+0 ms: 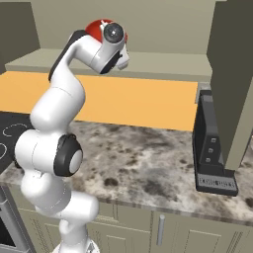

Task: Pick up the bowls on the counter and stack them on top of one another in the open cabinet. Place the smaller bowl on top of the larger bowl.

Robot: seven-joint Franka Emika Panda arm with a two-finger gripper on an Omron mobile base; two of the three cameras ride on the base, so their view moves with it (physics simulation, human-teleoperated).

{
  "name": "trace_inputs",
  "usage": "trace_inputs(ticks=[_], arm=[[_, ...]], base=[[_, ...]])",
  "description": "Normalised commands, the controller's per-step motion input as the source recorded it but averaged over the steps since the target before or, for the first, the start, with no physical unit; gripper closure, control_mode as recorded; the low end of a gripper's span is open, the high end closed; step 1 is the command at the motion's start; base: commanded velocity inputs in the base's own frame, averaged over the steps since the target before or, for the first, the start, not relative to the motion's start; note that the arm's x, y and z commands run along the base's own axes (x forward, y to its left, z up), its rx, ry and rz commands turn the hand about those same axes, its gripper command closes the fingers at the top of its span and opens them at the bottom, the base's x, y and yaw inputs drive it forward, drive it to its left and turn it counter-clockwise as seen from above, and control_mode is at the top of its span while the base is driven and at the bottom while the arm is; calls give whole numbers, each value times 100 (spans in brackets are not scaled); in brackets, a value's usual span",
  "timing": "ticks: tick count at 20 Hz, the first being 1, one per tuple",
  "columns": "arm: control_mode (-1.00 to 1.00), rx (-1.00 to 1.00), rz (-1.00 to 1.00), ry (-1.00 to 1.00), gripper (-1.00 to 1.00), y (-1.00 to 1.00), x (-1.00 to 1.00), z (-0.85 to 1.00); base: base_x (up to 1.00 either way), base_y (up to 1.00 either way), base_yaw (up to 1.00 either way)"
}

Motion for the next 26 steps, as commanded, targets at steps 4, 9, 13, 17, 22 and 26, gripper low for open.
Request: trace_inputs(ticks=[4,9,13,17,22,26], arm=[[-100,0,0,0,100,0,9,0],[-100,0,0,-2,100,0,22,-6],[-100,0,0,-2,100,0,26,-7],[-100,0,0,-1,100,0,20,-4],[-100,0,0,0,-100,0,16,-3],[-100,0,-1,-1,-100,0,15,2]], base=[[0,0,0],[0,0,0],[0,0,0],[0,0,0],[0,0,0],[0,0,0]])
